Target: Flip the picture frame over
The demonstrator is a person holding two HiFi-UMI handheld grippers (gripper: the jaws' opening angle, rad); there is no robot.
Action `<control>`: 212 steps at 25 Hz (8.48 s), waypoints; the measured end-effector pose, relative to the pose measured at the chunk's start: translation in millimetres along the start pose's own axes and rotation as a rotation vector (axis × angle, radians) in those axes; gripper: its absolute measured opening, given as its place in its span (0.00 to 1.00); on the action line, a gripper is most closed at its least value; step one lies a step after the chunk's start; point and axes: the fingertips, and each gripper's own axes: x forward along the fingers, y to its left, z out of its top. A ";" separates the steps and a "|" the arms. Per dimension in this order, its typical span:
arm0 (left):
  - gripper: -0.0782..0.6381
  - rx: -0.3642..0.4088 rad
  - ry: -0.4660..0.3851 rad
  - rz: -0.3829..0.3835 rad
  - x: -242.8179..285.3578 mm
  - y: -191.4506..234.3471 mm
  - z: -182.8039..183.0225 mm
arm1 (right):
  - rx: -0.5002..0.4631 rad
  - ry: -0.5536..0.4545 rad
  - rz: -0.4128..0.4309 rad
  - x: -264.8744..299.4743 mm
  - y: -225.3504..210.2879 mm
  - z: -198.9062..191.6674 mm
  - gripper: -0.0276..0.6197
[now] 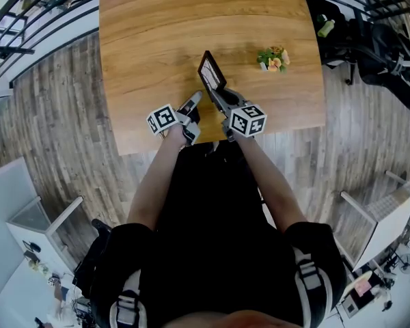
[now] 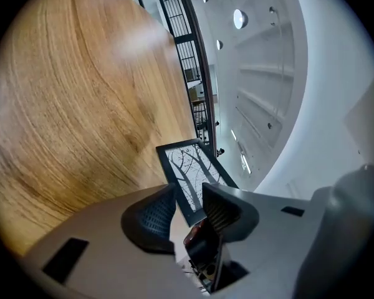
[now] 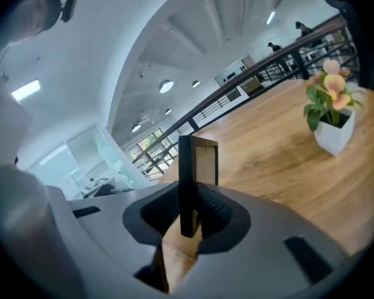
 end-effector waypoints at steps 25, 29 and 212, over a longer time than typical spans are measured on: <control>0.26 -0.070 -0.078 -0.211 3.0 -36.6 7.0 | 0.376 -0.065 0.359 -12.8 35.8 1.6 0.18; 0.25 -0.031 -0.059 -0.219 5.4 -44.8 8.9 | 0.349 -0.031 0.334 -12.5 32.8 -4.3 0.20; 0.13 1.115 0.219 0.371 -85.0 33.2 0.3 | -0.442 0.285 -0.274 -82.9 -56.4 -64.2 0.05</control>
